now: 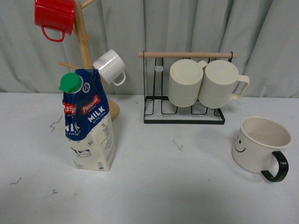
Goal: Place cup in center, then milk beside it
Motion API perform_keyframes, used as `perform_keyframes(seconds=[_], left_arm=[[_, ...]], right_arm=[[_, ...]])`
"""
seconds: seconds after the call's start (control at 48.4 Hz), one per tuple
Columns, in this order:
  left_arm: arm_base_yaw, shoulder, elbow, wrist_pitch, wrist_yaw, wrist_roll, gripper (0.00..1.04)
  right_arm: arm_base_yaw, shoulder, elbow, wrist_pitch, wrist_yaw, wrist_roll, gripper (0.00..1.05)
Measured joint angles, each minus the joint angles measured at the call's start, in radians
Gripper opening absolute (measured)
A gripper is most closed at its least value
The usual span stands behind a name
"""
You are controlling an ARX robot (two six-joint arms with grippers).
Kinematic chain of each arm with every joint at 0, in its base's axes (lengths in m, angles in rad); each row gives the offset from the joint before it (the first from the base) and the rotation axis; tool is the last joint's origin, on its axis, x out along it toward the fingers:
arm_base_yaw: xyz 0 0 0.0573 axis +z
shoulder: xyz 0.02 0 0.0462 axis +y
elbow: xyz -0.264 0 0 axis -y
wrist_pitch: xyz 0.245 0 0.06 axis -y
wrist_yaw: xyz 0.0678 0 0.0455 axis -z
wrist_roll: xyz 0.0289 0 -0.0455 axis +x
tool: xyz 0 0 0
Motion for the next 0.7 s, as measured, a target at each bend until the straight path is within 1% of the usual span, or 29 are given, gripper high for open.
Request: perform_keyframes(seconds=[0.207, 0.248, 0.29, 0.331, 0.352, 0.372, 0.393, 0.517, 0.558, 0.6, 0.682, 0.703], left_arm=[[0.000, 0.000, 0.000, 0.000, 0.000, 0.000, 0.98], [0.000, 0.000, 0.000, 0.000, 0.000, 0.000, 0.98], [0.000, 0.000, 0.000, 0.000, 0.000, 0.000, 0.98], [0.000, 0.000, 0.000, 0.000, 0.000, 0.000, 0.98], [0.000, 0.000, 0.000, 0.000, 0.000, 0.000, 0.98], [0.000, 0.000, 0.000, 0.000, 0.000, 0.000, 0.98], [0.000, 0.000, 0.000, 0.000, 0.000, 0.000, 0.98], [0.000, 0.000, 0.000, 0.000, 0.000, 0.000, 0.98], [0.000, 0.000, 0.000, 0.000, 0.000, 0.000, 0.98], [0.000, 0.000, 0.000, 0.000, 0.000, 0.000, 0.98], [0.000, 0.000, 0.000, 0.000, 0.000, 0.000, 0.98], [0.000, 0.000, 0.000, 0.000, 0.000, 0.000, 0.98]], right_arm=[[-0.001, 0.003, 0.001, -0.007, 0.005, 0.000, 0.98], [-0.017, 0.042, 0.003, 0.018, -0.003, -0.003, 0.98], [-0.072, 0.159, 0.021, 0.107, -0.028, -0.008, 0.98], [-0.137, 0.317, 0.060, 0.243, -0.034, -0.013, 0.98], [-0.150, 0.369, 0.075, 0.294, -0.035, -0.013, 0.98], [-0.155, 0.394, 0.084, 0.318, -0.035, -0.013, 0.98], [-0.165, 0.475, 0.113, 0.391, -0.035, -0.013, 0.98], [-0.156, 0.785, 0.256, 0.621, -0.006, -0.014, 0.98], [-0.156, 0.867, 0.298, 0.656, 0.002, -0.009, 0.98], [-0.156, 1.026, 0.391, 0.679, 0.028, 0.015, 0.98], [-0.150, 1.179, 0.488, 0.638, 0.058, 0.053, 0.98], [-0.150, 1.254, 0.534, 0.616, 0.068, 0.080, 0.98]])
